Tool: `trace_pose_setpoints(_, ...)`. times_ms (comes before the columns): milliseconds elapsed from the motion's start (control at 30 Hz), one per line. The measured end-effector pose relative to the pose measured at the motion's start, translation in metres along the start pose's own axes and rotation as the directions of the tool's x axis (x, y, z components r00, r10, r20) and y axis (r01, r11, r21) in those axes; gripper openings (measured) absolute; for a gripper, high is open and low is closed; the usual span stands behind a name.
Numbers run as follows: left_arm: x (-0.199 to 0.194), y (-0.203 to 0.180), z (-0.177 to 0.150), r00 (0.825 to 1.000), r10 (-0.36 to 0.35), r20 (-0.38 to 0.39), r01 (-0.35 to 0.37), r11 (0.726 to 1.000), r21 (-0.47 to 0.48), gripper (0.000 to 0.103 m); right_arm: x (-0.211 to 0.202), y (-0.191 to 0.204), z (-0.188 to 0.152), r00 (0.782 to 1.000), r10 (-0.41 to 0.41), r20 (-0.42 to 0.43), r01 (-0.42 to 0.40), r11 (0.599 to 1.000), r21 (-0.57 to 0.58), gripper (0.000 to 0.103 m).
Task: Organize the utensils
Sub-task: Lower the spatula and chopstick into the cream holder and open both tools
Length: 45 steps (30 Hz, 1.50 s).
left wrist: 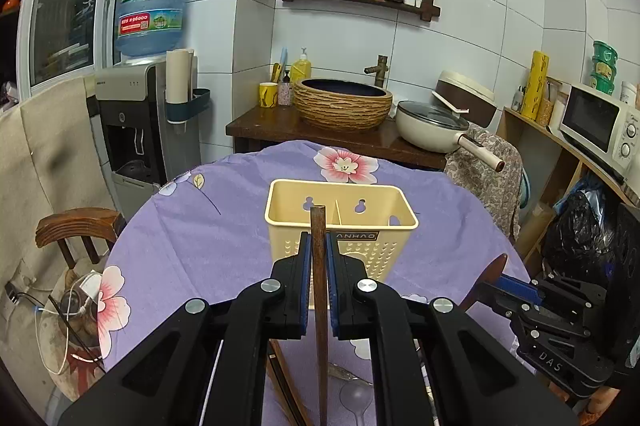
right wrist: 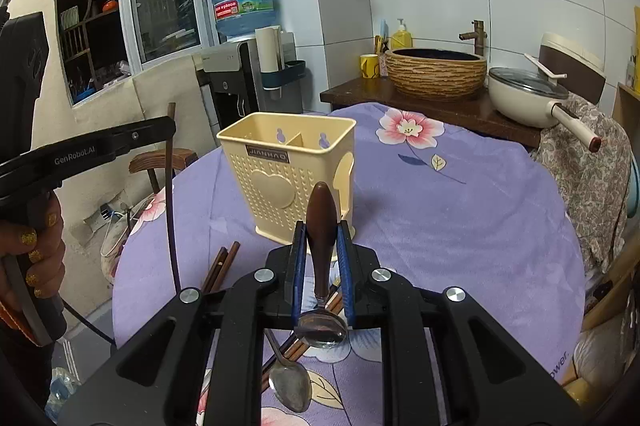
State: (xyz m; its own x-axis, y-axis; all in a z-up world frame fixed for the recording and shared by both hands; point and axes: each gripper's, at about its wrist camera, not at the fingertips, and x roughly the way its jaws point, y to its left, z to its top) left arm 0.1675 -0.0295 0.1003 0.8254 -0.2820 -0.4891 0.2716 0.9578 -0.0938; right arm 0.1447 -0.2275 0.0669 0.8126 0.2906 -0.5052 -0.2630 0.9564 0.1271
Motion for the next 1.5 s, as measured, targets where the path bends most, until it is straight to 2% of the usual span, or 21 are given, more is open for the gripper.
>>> trace_pose_setpoints(333, -0.024, 0.003, 0.034, 0.998, -0.036, 0.045, 0.037, 0.999, -0.005, 0.007, -0.012, 0.006, 0.041, 0.997, 0.063, 0.036, -0.063, 0.998, -0.011, 0.016)
trace_pose_setpoints(500, -0.052, -0.001, 0.07, 0.992, -0.07, 0.101, 0.069, 0.997, 0.02, 0.007, -0.02, 0.01, 0.076, 0.993, 0.097, 0.065, -0.096, 0.995, -0.015, 0.016)
trace_pose_setpoints(633, -0.068, -0.008, 0.104, 0.987, -0.087, 0.138, 0.084, 0.996, 0.033, 0.007, -0.026, 0.015, 0.113, 0.99, 0.09, 0.109, -0.088, 0.996, -0.029, 0.016)
trace_pose_setpoints(833, -0.078, -0.017, 0.149, 0.976, -0.032, 0.215, 0.022, 0.999, 0.049, 0.007, -0.025, 0.022, 0.164, 0.985, 0.067, 0.158, -0.062, 0.998, -0.033, 0.016)
trace_pose_setpoints(1000, -0.058, -0.014, 0.169, 0.97, 0.022, 0.243, -0.027, 0.999, 0.017, 0.007, -0.004, 0.03, 0.179, 0.985, 0.027, 0.171, -0.019, 0.999, -0.049, 0.016)
trace_pose_setpoints(1100, -0.034, -0.01, 0.167, 0.97, 0.05, 0.239, -0.051, 0.999, -0.003, 0.007, 0.016, 0.029, 0.173, 0.986, 0.005, 0.164, 0.002, 0.999, -0.044, 0.016)
trace_pose_setpoints(1267, 0.009, 0.0, 0.141, 0.978, 0.069, 0.194, -0.064, 0.997, -0.034, 0.007, 0.048, 0.024, 0.153, 0.989, -0.02, 0.144, 0.025, 0.999, -0.034, 0.016)
trace_pose_setpoints(1500, 0.052, 0.015, 0.1, 0.995, 0.061, 0.076, -0.057, 0.996, -0.063, 0.007, 0.086, 0.018, 0.117, 0.998, -0.02, 0.06, 0.021, 1.0, -0.01, 0.016)
